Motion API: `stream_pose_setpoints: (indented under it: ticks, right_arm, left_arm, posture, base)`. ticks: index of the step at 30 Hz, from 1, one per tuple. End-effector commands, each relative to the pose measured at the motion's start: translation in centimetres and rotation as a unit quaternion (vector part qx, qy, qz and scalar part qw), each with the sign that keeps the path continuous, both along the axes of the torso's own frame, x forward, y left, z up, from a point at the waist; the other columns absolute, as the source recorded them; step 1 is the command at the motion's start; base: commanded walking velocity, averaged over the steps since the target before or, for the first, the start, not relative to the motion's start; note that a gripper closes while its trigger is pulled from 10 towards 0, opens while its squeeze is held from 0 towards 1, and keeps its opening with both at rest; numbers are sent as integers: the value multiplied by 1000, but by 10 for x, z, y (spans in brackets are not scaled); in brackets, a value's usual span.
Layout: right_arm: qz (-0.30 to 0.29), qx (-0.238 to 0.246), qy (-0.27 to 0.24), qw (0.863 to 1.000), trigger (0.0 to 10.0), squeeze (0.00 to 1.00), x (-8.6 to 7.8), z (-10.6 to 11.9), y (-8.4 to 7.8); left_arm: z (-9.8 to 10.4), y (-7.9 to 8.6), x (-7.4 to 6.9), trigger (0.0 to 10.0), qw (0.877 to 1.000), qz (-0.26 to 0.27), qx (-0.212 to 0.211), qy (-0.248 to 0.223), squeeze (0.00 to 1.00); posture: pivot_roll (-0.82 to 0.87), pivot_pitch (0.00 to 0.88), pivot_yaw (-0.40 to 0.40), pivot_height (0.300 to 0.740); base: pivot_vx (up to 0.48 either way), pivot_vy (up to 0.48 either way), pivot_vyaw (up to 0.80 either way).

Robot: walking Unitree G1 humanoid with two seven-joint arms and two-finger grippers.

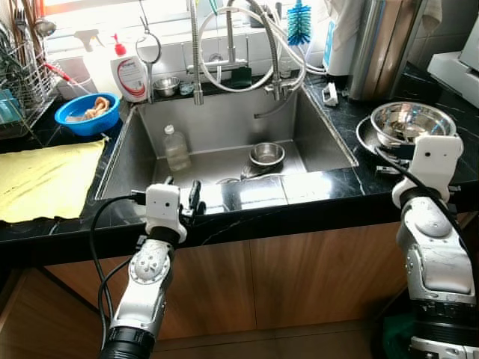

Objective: Kitchen organization

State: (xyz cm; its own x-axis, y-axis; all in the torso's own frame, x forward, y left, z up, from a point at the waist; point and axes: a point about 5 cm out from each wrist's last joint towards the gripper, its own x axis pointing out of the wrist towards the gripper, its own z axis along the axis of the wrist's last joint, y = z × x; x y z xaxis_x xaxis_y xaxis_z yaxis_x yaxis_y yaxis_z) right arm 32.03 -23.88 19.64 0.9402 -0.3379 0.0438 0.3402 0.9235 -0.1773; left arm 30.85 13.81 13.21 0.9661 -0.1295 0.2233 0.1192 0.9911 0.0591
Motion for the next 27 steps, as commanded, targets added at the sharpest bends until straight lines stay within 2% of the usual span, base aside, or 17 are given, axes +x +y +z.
stream_pose_setpoints:
  ticks: [1, 8, 13, 14, 15, 16, 17, 22, 25, 27]
  right_arm:
    - [8, 4, -9, 1000, 0, 0, 2, 6, 4]
    - [16, 8, -57, 998, 0, 0, 3, 21, 7]
    - [16, 6, -68, 998, 0, 0, 4, 24, 8]
    - [15, 5, -73, 997, 1294, 0, 4, 26, 7]
    - [16, 5, -77, 997, 4431, 0, 4, 27, 7]
    - [16, 4, -79, 997, 8667, 0, 4, 28, 8]
    - [17, 3, -83, 996, 10000, 0, 4, 29, 8]
    - [43, -19, -109, 993, 10000, 0, 4, 39, 14]
    - [111, -71, -96, 987, 10000, 0, 9, 42, 26]
    - [152, -77, -92, 981, 10000, 0, 12, 43, 32]
  left_arm:
    - [1, 2, 1, 10000, 1000, 2, 12, -2, 0]
    - [1, 2, 1, 10000, 1000, 2, 12, -2, 0]
    - [0, 2, 1, 10000, 1000, 1, 12, -2, 0]
    - [0, 2, 1, 10000, 1000, 2, 12, -2, 0]
    - [0, 2, 1, 10000, 1000, 2, 12, -2, 0]
    - [0, 2, 1, 10000, 1000, 2, 12, -2, 0]
    - [0, 2, 1, 10000, 1000, 2, 12, -2, 0]
    - [0, 2, 1, 10000, 1000, 2, 12, -2, 0]
    - [1, 1, 1, 10000, 1000, 1, 11, -3, 0]
    - [1, 2, 2, 10000, 1000, 1, 12, -3, 0]
  posture:
    - [-163, 0, 103, 740]
    - [-164, 0, 104, 740]
    - [-162, 0, 102, 740]
    - [-163, 0, 103, 740]
    - [-163, 0, 103, 740]
    - [-163, 0, 103, 740]
    - [-163, 0, 103, 740]
    - [-163, 0, 103, 740]
    - [-169, 0, 105, 740]
    - [-169, 0, 105, 740]
  base:
    - [0, 0, 0]
    - [0, 0, 0]
    - [0, 0, 0]
    - [0, 0, 0]
    - [0, 0, 0]
    - [0, 0, 0]
    - [0, 0, 0]
    - [0, 0, 0]
    - [0, 0, 0]
    - [0, 0, 0]
